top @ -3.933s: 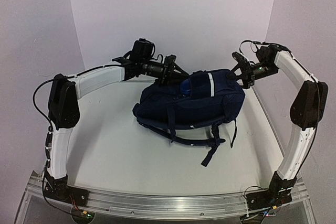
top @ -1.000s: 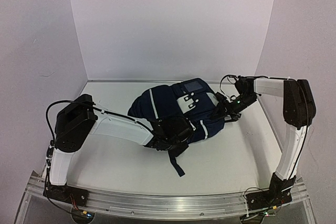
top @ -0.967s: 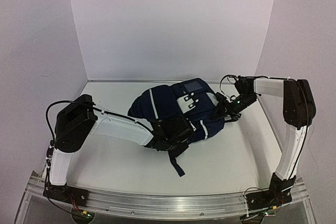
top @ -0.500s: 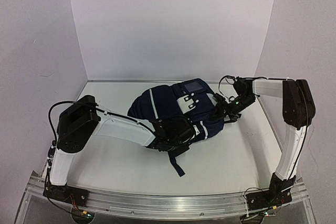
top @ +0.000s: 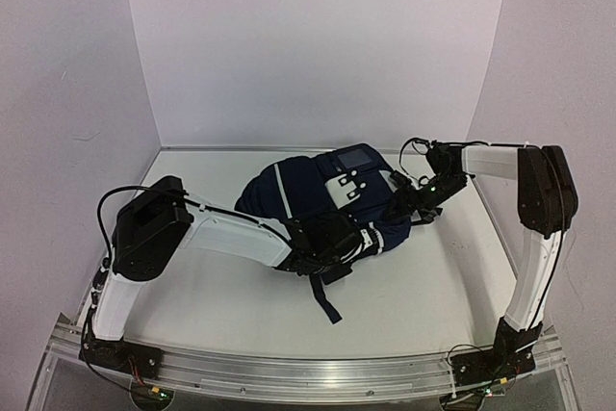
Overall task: Pack the student bag
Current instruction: Adjust the personal item in the student bag, then adjust the student bag at the center of the board.
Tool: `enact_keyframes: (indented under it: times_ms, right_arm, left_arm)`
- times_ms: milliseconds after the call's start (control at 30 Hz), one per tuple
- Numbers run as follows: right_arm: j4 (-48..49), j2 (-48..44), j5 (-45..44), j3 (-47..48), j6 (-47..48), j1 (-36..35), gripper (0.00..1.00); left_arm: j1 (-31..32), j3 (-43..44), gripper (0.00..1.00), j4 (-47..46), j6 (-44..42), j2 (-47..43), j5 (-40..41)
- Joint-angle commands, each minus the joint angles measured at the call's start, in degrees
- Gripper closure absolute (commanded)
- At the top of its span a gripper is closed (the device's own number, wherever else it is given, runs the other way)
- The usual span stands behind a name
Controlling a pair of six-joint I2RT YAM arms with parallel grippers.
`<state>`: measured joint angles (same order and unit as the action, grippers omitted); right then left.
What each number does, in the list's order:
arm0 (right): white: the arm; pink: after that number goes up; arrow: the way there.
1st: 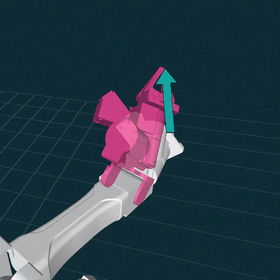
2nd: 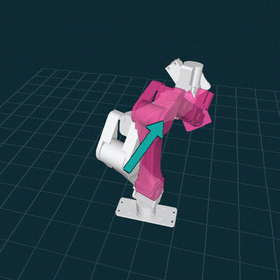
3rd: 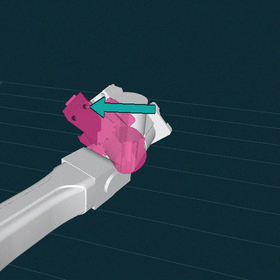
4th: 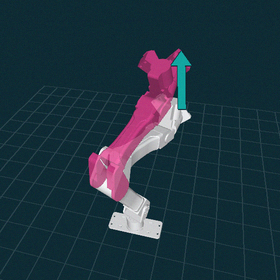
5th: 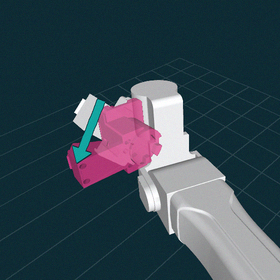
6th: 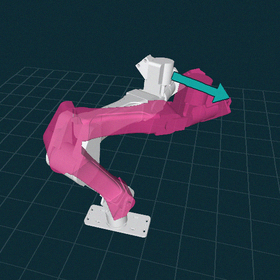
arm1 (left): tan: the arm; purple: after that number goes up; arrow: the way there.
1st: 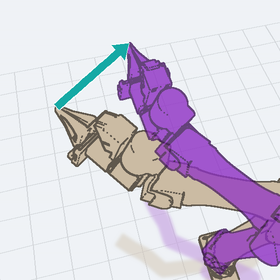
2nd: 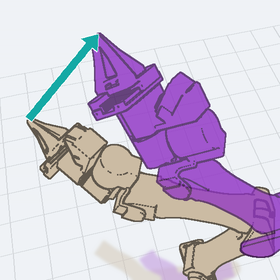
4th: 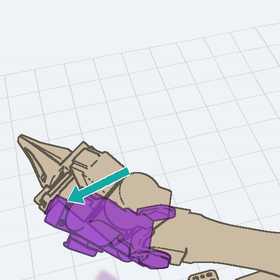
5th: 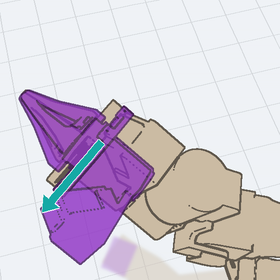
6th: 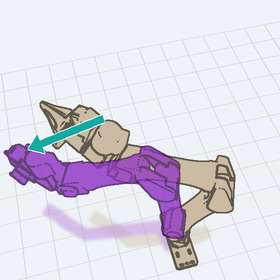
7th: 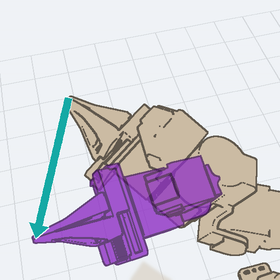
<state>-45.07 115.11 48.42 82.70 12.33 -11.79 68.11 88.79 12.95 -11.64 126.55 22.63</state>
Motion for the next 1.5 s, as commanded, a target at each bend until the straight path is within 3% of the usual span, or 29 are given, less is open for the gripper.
enact_keyframes:
  times_ms: [0,167,267,333,367,533,700,967,1067,1200,1400,1467]
  right_arm:
    - [-4.1,-2.0,0.7,0.5,-0.6,-0.5,0.02]
    - [-7.5,-4.4,-0.8,4.1,0.5,6.4,0.02]
    - [-9.5,-6.2,-1.2,7.0,0.7,8.6,0.02]
    - [-9.4,-8.4,-0.5,7.6,0.0,8.7,0.02]
    - [-8.7,-9.3,0.2,7.5,-1.1,8.7,0.02]
    - [-5.5,-11.9,1.2,3.6,-7.1,6.6,0.02]
    - [-5.3,-13.8,-1.2,-2.7,-6.8,1.6,0.02]
    - [-1.5,-11.8,-6.3,-9.6,-8.5,-3.1,0.02]
    - [-0.3,-8.6,-7.4,-7.7,-9.9,-3.2,0.02]
    - [0.2,-3.8,-10.2,-1.1,-9.9,-2.7,0.02]
    - [0.4,6.0,-10.6,12.7,-8.4,-2.3,0.02]
    - [0.5,10.0,-9.3,19.0,-8.5,-2.5,0.02]
  left_arm:
    - [0.4,-0.5,0.71,0.1,12.6,-10.6,-2.0]
    - [0.2,-1.7,0.41,15.1,28.2,-19.4,-3.1]
    - [-0.8,0.2,0.21,20.9,33.3,-22.0,-6.1]
    - [-3.8,0.9,0.04,22.5,36.8,-23.7,-9.4]
    - [-6.6,0.7,0.01,22.5,39.8,-24.6,-12.3]
    - [-23.5,1.2,0.00,21.1,45.6,-25.3,-21.7]
    - [-37.4,9.7,0.00,21.5,46.2,-16.3,-28.9]
    - [-43.1,33.2,0.00,24.3,40.8,6.4,-42.4]
    - [-43.0,35.3,0.00,22.3,40.7,10.6,-50.3]
    - [-41.7,24.0,0.12,17.3,40.2,5.5,-55.9]
    - [-37.1,-8.9,0.28,5.8,45.6,-18.0,-52.5]
    - [-35.2,-16.2,0.31,5.0,48.3,-24.4,-50.9]
